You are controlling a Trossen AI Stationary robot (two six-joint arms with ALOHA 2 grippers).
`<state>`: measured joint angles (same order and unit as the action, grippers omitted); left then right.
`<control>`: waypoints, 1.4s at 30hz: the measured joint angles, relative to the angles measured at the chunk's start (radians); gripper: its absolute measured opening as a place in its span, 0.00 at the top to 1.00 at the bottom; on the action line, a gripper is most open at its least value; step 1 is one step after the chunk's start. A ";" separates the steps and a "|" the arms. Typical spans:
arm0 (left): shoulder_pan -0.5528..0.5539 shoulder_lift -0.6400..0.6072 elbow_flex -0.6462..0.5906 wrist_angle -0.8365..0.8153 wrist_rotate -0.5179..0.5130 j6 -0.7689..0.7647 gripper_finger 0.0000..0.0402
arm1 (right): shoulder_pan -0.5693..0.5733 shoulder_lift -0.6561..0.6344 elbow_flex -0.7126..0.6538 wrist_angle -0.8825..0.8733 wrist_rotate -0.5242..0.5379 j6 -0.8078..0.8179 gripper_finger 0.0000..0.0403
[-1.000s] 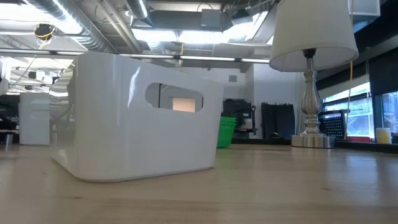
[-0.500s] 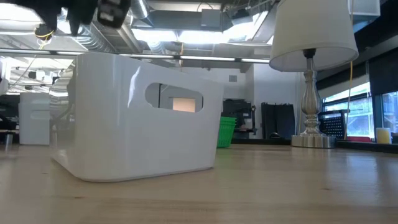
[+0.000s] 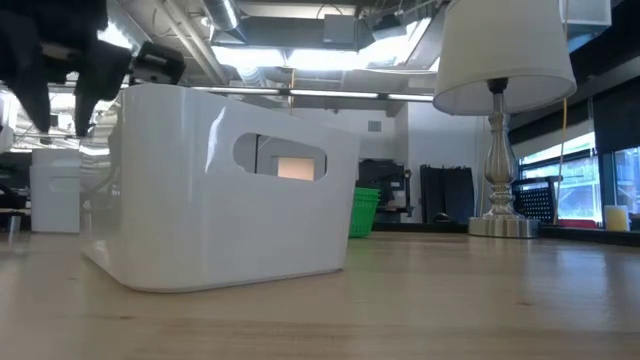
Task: Stack baskets by color
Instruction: Stack the right white bin on the left white bins
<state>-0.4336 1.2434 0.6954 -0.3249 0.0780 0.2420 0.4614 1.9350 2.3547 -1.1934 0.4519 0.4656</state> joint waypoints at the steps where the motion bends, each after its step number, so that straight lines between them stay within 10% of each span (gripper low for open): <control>1: 0.000 0.000 -0.007 0.001 -0.009 0.000 0.81 | 0.000 0.000 0.000 0.000 0.000 0.000 0.82; 21: -0.001 0.003 0.062 0.001 -0.044 0.062 0.81 | 0.000 0.000 0.000 -0.001 0.000 0.002 0.82; 42: -0.019 0.282 0.062 0.003 -0.112 0.102 0.83 | 0.000 0.000 0.000 -0.010 0.000 -0.002 0.82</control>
<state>-0.4530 1.5258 0.7570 -0.3215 -0.0339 0.3441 0.4610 1.9350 2.3543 -1.2030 0.4522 0.4637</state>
